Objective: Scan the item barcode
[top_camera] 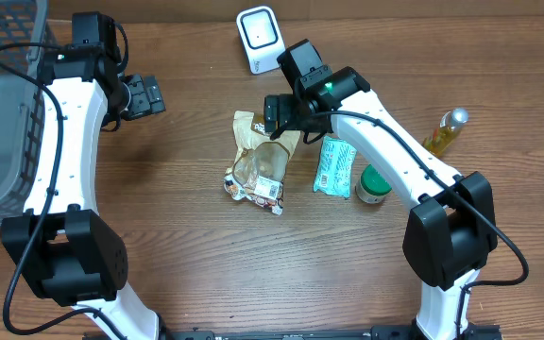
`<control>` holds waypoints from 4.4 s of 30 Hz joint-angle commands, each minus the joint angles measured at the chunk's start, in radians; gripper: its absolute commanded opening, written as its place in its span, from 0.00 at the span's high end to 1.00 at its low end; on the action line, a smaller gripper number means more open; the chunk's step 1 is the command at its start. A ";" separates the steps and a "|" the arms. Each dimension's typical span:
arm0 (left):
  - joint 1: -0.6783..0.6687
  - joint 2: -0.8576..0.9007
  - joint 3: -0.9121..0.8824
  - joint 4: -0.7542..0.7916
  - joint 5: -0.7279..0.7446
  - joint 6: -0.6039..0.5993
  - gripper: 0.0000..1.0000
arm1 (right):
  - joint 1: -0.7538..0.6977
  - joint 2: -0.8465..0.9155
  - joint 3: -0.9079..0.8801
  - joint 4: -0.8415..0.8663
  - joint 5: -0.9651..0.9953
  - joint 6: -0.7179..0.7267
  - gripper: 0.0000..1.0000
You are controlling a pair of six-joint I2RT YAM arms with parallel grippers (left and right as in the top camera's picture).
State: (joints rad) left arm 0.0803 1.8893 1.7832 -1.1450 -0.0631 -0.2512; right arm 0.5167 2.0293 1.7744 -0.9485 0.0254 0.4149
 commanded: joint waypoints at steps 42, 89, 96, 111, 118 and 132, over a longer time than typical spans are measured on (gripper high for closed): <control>-0.002 -0.004 0.016 0.001 0.004 0.019 0.00 | -0.020 0.137 0.117 -0.076 -0.237 -0.113 0.00; -0.002 -0.004 0.016 0.001 0.004 0.019 0.00 | -0.020 0.137 0.117 -0.071 -0.237 -0.109 0.00; -0.002 -0.004 0.016 0.001 0.004 0.019 0.00 | -0.020 0.137 0.117 -0.071 -0.237 -0.109 0.00; -0.002 -0.004 0.016 0.000 0.004 0.019 0.00 | -0.020 0.137 0.117 -0.071 -0.237 -0.109 0.00; -0.002 -0.004 0.016 0.001 0.004 0.019 0.00 | -0.020 0.137 0.117 -0.071 -0.237 -0.109 0.00; -0.002 -0.004 0.016 0.001 0.004 0.019 0.01 | -0.020 0.137 0.117 -0.071 -0.237 -0.109 0.00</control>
State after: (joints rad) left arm 0.0803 1.8896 1.7832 -1.1450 -0.0631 -0.2512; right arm 0.5037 2.1723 1.8675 -1.0214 -0.2058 0.3099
